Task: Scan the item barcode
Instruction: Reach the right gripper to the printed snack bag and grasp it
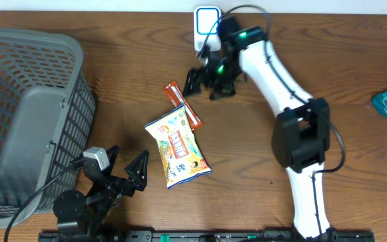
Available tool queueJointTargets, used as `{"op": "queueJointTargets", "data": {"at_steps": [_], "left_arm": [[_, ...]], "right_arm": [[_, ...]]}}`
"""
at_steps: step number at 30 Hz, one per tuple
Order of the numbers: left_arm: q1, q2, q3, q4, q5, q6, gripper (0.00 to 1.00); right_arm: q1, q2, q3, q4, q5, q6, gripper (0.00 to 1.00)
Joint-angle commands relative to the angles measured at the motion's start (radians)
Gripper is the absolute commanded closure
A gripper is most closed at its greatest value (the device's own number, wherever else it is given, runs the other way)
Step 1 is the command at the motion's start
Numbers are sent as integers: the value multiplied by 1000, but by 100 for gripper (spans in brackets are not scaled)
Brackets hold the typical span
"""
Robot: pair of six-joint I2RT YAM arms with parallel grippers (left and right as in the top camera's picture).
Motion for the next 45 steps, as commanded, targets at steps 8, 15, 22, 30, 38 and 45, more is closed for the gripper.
{"op": "queueJointTargets", "data": {"at_steps": [8, 15, 22, 30, 38, 45], "left_arm": [[3, -5, 0, 2, 6, 2, 2], [3, -5, 0, 1, 6, 2, 2], [3, -5, 0, 1, 6, 2, 2], [3, -5, 0, 1, 6, 2, 2], [3, -5, 0, 1, 6, 2, 2], [3, -5, 0, 1, 6, 2, 2]], "right_arm": [[287, -40, -9, -136, 481, 91, 1], [387, -40, -54, -123, 481, 207, 1], [457, -40, -214, 37, 482, 282, 1], [471, -40, -357, 134, 560, 339, 71], [400, -42, -305, 34, 564, 270, 99], [253, -42, -205, -102, 148, -119, 93]]}}
